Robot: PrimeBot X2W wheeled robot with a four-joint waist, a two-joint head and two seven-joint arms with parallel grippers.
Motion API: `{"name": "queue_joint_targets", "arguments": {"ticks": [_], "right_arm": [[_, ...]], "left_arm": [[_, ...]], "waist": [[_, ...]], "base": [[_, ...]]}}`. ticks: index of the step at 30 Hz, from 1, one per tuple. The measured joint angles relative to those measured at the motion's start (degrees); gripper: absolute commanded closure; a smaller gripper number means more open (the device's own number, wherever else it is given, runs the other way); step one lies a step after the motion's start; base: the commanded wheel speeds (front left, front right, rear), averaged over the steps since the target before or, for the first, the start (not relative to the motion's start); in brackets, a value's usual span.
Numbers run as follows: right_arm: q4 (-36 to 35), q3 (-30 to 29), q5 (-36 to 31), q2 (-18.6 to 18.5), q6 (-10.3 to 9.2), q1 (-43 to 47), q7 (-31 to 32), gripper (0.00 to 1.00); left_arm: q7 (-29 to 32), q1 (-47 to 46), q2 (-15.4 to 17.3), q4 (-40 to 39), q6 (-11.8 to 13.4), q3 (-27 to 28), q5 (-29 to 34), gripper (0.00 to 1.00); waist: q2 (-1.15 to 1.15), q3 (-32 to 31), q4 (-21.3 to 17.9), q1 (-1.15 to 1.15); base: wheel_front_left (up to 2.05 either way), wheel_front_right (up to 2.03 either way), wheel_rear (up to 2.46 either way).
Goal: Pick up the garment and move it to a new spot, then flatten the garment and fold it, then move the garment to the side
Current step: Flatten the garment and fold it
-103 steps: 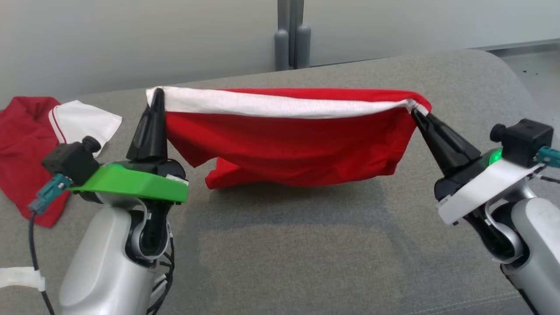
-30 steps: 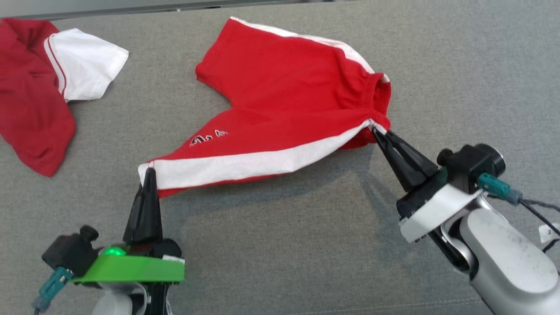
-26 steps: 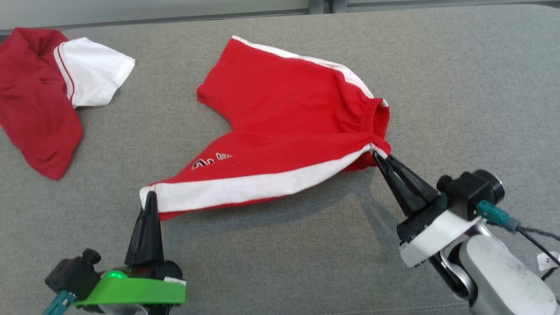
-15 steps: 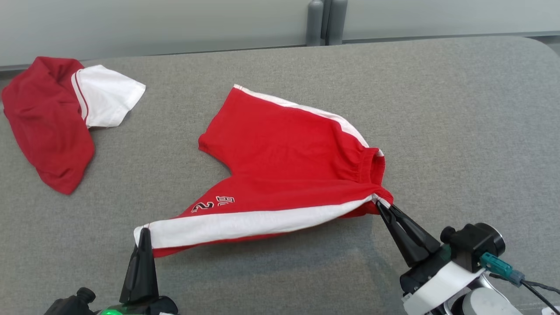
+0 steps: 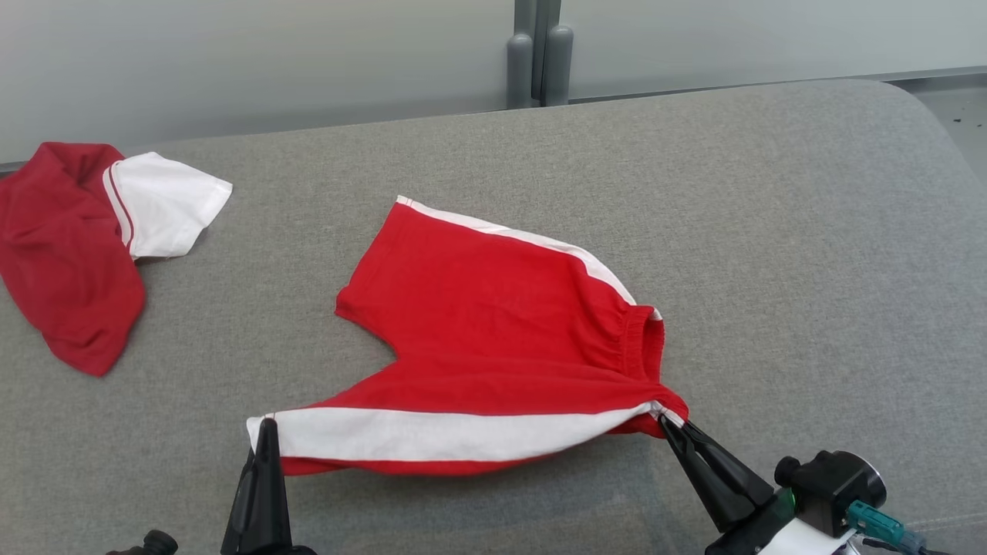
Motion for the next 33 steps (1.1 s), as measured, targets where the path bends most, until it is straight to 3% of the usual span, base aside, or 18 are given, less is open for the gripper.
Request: {"name": "queue_joint_targets", "arguments": {"ticks": [7,13,22,33], "right_arm": [[1.48,0.78,2.19,0.44,0.0,-0.16,0.0,1.0],[3.9,2.02,4.37,0.99,0.0,-2.53,-0.01,1.0],[7.53,1.62,7.81,3.43,0.0,-8.37,-0.01,1.0],[16.83,0.49,10.05,10.15,-0.01,-18.95,-0.01,1.0]], "left_arm": [[0.14,-0.97,0.09,3.66,0.27,0.34,-0.04,1.0],[0.47,-7.11,0.48,8.21,0.26,0.3,-0.1,1.0],[1.01,-23.32,3.05,19.97,-0.21,-0.46,-0.11,1.0],[2.19,-45.21,7.72,37.56,-0.58,-6.19,1.15,1.0]], "waist": [[0.0,0.32,-0.54,0.0],[0.0,1.22,-1.26,0.0],[0.0,4.62,-2.34,0.0],[0.01,11.96,-5.35,0.0]], "base": [[0.0,0.0,0.0],[0.0,0.0,0.0],[0.0,0.0,0.0],[0.0,0.0,0.0]]}}
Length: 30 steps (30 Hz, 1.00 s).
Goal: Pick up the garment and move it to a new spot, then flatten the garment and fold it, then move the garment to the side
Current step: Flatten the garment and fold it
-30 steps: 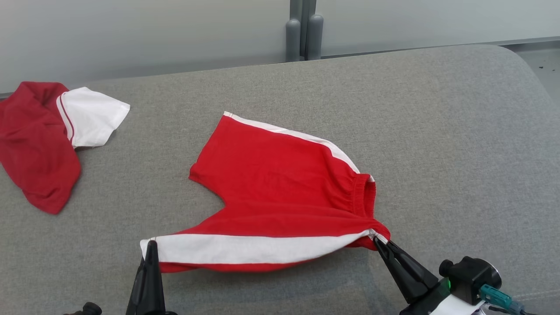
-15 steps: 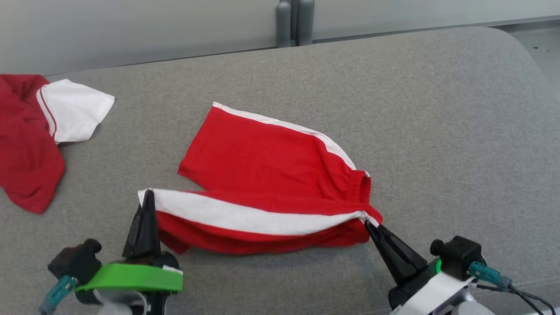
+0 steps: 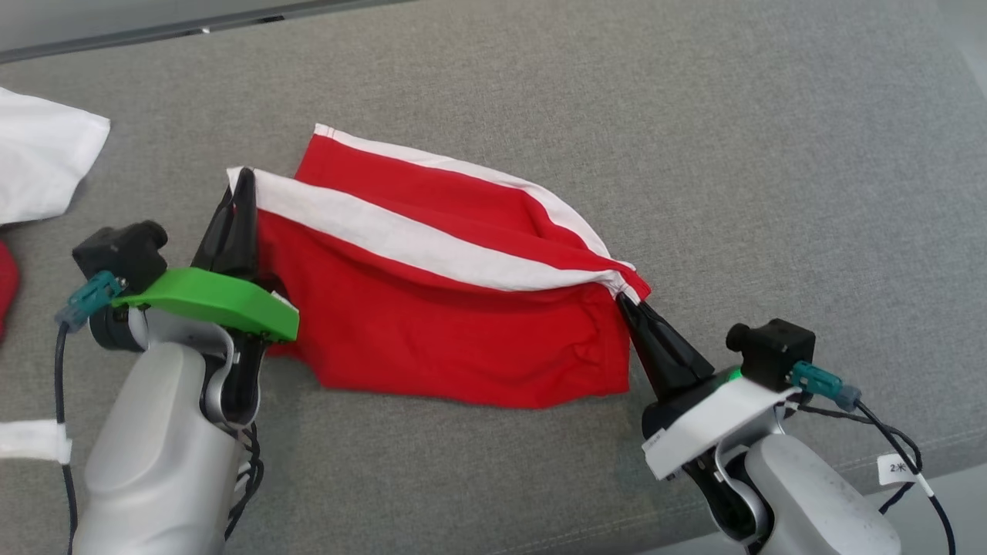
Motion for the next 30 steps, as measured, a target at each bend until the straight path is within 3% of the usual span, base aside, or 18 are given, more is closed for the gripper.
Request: {"name": "queue_joint_targets", "arguments": {"ticks": [8,30], "right_arm": [[4.85,0.0,0.8,2.63,0.01,-6.14,0.0,1.0],[8.82,-2.03,1.03,5.55,0.01,-10.71,0.0,1.0]], "left_arm": [[0.79,-10.89,1.81,10.32,-0.04,-7.66,-0.48,1.0],[-1.71,-23.43,4.87,23.7,-0.05,-15.67,-5.13,1.0]], "waist": [[0.0,5.31,-2.89,0.0],[0.0,10.3,-6.07,0.01]], "base": [[0.0,0.0,0.0],[0.0,0.0,0.0]]}}
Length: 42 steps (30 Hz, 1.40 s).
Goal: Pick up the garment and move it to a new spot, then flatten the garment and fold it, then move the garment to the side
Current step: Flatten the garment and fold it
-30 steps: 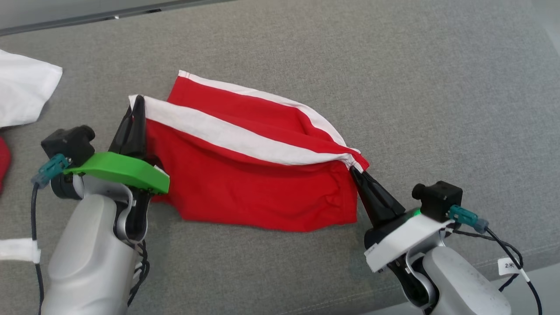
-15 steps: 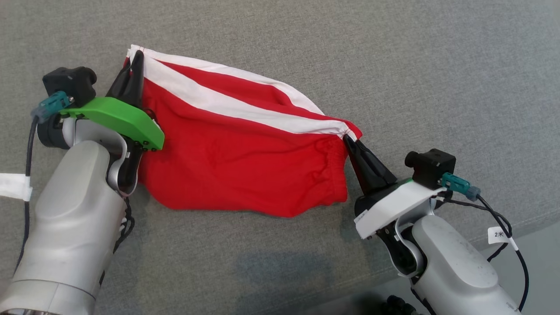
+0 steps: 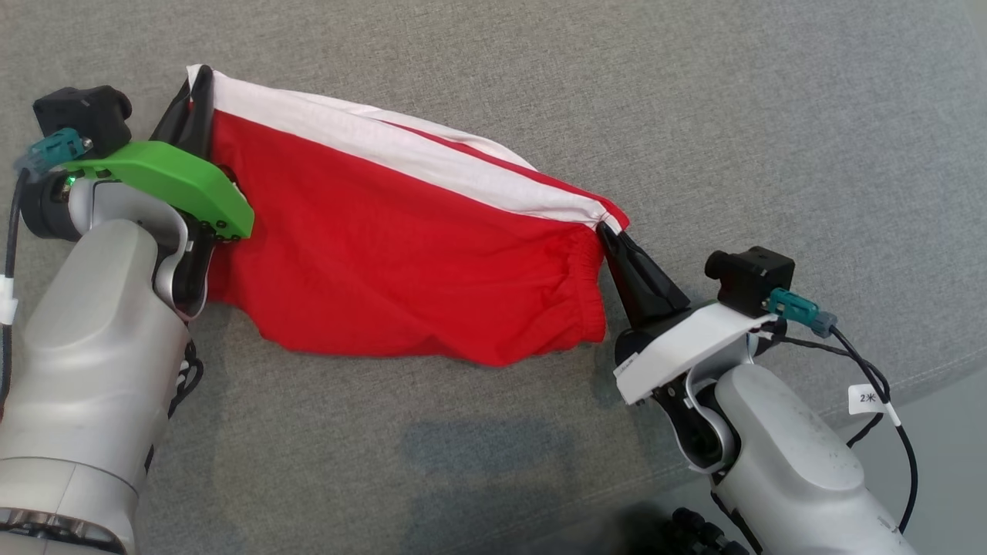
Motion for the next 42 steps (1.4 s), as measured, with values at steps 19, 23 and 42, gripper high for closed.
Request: {"name": "queue_joint_targets", "arguments": {"ticks": [19,23,42], "right_arm": [[3.76,-3.59,-2.38,1.36,0.0,-1.21,0.0,0.0],[3.57,-5.09,-3.58,1.47,0.0,-0.37,0.0,0.0],[-2.75,-13.91,-9.23,0.7,0.0,10.48,0.0,0.0]], "left_arm": [[0.99,-3.55,0.12,5.69,0.0,-6.79,-3.28,0.0],[1.77,-3.69,0.21,5.99,0.0,-8.37,-4.25,0.0],[1.35,7.21,0.22,1.74,0.0,-12.62,-10.53,0.0]], "waist": [[0.0,-1.08,0.03,-0.01],[0.0,-2.0,0.5,-0.01],[-0.02,-9.36,3.74,-0.01]], "base": [[0.0,0.0,0.0],[0.0,0.0,0.0],[0.0,0.0,0.0]]}}
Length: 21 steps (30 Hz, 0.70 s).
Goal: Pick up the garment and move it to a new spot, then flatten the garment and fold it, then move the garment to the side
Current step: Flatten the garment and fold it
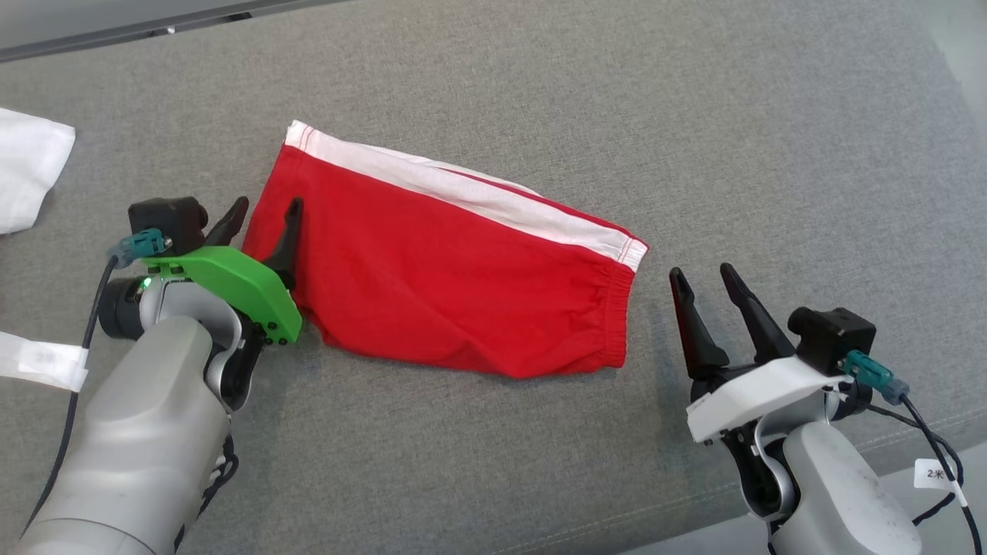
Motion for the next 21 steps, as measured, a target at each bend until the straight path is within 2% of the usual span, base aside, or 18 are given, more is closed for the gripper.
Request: {"name": "queue_joint_targets", "arguments": {"ticks": [9,21], "right_arm": [[-2.03,-1.78,-0.74,-0.2,0.0,3.12,0.0,0.0],[-3.27,-1.18,-0.41,-0.11,0.0,3.46,0.0,0.0]], "left_arm": [[5.48,2.34,-0.32,3.88,0.09,-0.24,-2.66,0.0],[9.24,2.46,-0.91,9.05,0.91,0.36,-4.75,0.0]], "waist": [[0.0,-3.46,0.56,0.0],[0.0,-2.62,-2.12,0.0]], "base": [[0.0,0.0,0.0],[0.0,0.0,0.0]]}}
